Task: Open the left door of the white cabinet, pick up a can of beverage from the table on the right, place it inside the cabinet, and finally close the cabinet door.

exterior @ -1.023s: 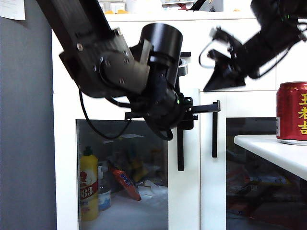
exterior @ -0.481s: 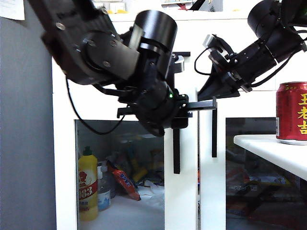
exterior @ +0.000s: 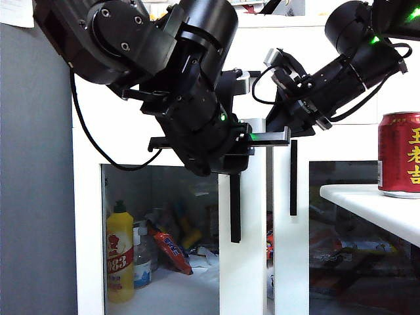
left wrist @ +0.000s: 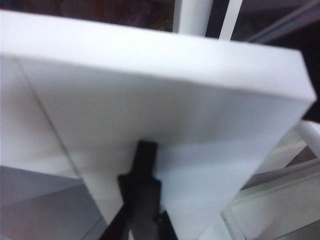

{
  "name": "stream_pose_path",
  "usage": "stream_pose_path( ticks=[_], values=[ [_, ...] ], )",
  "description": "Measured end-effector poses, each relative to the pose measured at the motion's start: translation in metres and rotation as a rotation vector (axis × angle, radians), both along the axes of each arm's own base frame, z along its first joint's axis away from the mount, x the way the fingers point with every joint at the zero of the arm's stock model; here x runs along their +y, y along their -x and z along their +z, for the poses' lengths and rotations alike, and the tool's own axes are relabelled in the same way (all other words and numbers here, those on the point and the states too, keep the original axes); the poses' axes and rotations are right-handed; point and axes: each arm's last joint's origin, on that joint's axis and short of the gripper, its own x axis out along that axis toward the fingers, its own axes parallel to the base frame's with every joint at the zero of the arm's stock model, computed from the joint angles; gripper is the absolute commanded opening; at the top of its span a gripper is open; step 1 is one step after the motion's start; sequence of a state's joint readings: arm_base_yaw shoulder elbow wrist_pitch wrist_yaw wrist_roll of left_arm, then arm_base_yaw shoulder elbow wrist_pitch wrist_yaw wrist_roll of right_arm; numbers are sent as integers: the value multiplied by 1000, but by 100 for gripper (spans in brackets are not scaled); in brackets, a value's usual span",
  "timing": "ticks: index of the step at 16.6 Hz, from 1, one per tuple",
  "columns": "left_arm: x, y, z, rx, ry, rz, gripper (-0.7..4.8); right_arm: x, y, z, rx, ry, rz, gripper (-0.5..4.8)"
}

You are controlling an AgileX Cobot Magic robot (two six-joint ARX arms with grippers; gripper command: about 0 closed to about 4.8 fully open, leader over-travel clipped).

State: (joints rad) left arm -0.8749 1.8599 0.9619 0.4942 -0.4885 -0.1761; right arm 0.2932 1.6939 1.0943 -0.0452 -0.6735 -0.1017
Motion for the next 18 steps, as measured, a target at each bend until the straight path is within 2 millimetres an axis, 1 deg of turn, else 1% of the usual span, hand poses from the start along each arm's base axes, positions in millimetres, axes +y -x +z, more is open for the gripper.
stream_pose_path(
  ticks=[2,13,14,15,16,17,18],
  values=[
    [0,0,0,7,1,-13,-5,4,0,-1,-6,11,-4,-5],
    [2,0,0,17,3,-32,-4,4,0,-1,-3,11,-8,-5],
    [2,0,0,20,4,-32,30,4,0,-1,7,7,-13,-5],
    [2,0,0,29,-1,-34,168,4,0,-1,10,5,-15,-5],
    [3,1,0,43,-10,-39,406,5,0,-1,12,2,-11,-5],
    [3,0,2,45,-17,-17,479,5,0,-1,15,2,-11,-5],
    [6,-1,9,38,-7,-1,479,5,0,-1,12,4,-17,-5]
  ],
)
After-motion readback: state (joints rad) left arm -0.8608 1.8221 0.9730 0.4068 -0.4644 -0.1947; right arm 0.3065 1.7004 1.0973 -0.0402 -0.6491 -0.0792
